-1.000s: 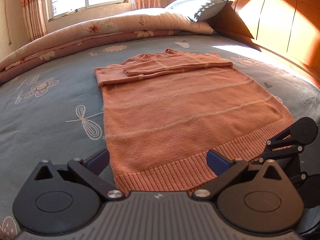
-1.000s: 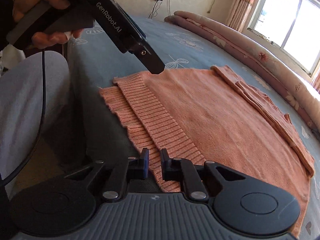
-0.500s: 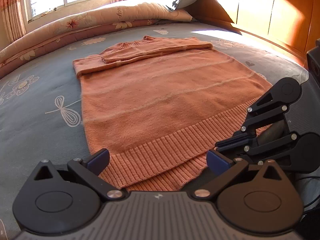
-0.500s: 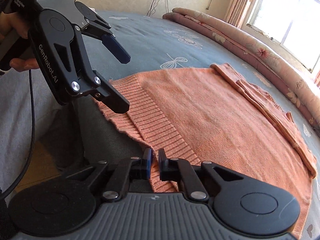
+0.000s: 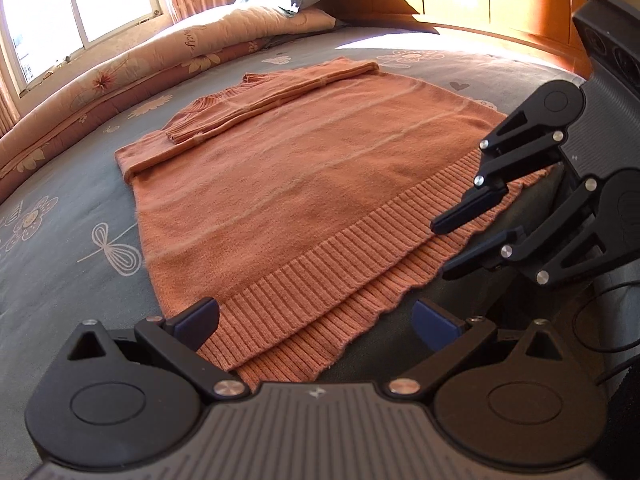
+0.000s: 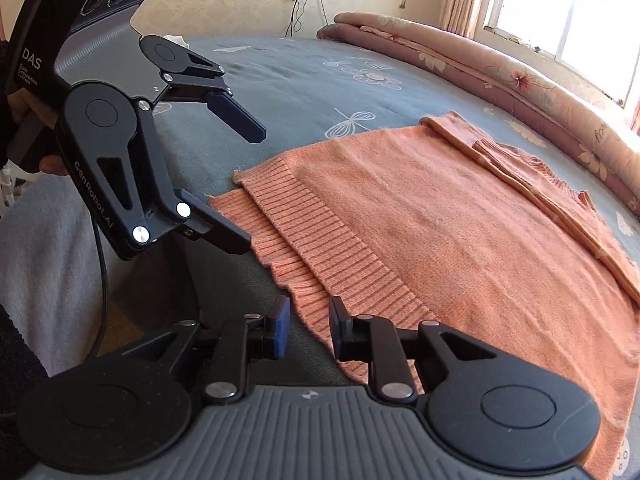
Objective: Fold clothes
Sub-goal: 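Bring the right gripper to the ribbed hem while the left gripper approaches it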
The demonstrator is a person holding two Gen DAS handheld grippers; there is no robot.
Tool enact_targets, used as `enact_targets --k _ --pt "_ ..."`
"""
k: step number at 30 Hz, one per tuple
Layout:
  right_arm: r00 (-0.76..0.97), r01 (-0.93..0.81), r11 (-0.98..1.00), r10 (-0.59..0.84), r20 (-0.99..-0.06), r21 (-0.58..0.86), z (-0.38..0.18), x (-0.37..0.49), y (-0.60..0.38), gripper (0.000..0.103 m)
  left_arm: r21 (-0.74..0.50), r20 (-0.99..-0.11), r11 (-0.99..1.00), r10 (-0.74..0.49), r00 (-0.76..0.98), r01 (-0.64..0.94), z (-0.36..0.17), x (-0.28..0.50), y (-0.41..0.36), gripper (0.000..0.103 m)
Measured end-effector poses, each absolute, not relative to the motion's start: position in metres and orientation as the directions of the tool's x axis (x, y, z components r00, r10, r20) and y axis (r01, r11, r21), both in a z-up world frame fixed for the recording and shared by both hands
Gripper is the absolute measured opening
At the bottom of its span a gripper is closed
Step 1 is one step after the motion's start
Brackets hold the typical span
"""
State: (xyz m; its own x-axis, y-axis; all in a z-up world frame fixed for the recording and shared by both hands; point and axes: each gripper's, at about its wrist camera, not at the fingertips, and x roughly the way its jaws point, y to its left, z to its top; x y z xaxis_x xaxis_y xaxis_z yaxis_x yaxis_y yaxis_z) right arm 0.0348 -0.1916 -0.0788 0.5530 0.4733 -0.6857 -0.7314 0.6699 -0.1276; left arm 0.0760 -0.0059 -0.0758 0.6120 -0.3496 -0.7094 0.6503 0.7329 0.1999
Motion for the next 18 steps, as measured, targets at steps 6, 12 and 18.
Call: enact_targets --k 6,12,18 --pt "0.604 -0.683 0.712 0.424 -0.675 -0.164 -0.076 0.04 -0.203 0.049 0.359 -0.7 0.658 -0.279 0.657 0.662 -0.095 0.074 -0.037 0.102" --pt "0.619 -0.666 0.728 0.419 -0.664 -0.161 -0.076 0.045 -0.206 0.054 0.476 -0.669 0.567 -0.264 0.695 0.673 -0.104 0.072 -0.058 0.102" --pt "0.619 -0.666 0.729 0.421 -0.663 -0.159 -0.077 0.048 -0.207 0.058 0.58 -0.621 0.503 -0.237 0.747 0.641 -0.105 0.07 -0.065 0.102"
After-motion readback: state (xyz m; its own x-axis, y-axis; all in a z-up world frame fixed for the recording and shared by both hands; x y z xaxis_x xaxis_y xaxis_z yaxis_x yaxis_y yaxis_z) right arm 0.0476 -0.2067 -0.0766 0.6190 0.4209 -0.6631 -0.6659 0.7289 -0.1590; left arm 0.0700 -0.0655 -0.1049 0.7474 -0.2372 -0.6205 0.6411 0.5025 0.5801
